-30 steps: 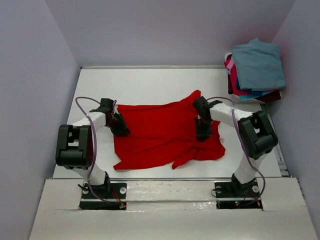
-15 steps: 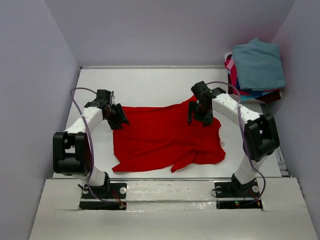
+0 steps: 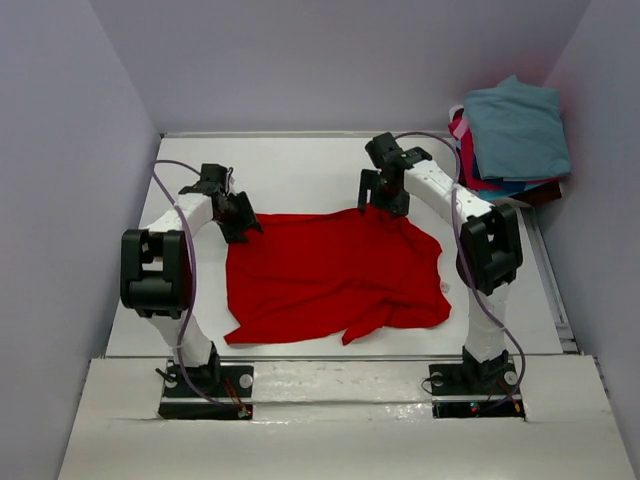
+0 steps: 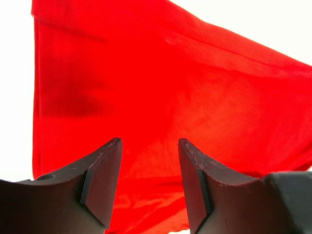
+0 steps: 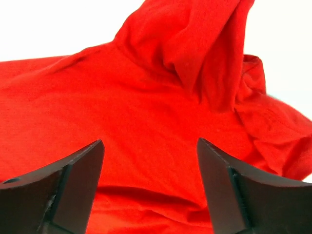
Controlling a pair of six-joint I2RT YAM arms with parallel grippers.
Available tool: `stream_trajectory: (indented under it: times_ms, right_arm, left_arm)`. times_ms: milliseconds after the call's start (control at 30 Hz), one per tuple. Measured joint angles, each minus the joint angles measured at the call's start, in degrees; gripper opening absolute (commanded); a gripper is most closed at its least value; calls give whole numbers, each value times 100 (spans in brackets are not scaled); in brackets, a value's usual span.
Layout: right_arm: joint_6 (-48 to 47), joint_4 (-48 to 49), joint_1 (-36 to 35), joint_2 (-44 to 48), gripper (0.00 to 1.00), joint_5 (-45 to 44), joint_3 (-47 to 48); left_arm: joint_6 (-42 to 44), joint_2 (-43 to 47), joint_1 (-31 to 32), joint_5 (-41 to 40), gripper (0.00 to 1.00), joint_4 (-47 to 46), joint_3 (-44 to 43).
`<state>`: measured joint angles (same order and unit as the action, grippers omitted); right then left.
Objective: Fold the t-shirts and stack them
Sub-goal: Flatten the tshirt out
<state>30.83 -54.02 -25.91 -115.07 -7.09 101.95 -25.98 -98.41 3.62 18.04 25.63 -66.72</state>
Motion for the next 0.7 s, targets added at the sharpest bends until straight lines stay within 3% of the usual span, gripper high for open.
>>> stream_trajectory:
  times_ms: [167,333,467,567,700]
  right_arm:
    - [24,-90,249,-494,78,-4,367]
    - [83,-142,988,-872,76,-55,946]
    - [111,-192,1469,-992,65,-90,1283]
    - [96,-308,1626,-1213,44,-107,1709]
    - [90,-323,1606,-1576,35,-61,2068]
  left_arm:
    - [-2,-573,0,-7,59,-76,-177]
    - [0,-678,0,-4,59,-98,-308]
    - [7,-684,0,-7,59,-111,-411]
    - [22,-723,0,-7,59,-120,-461]
    - [35,-802,0,-7,59,-118,-474]
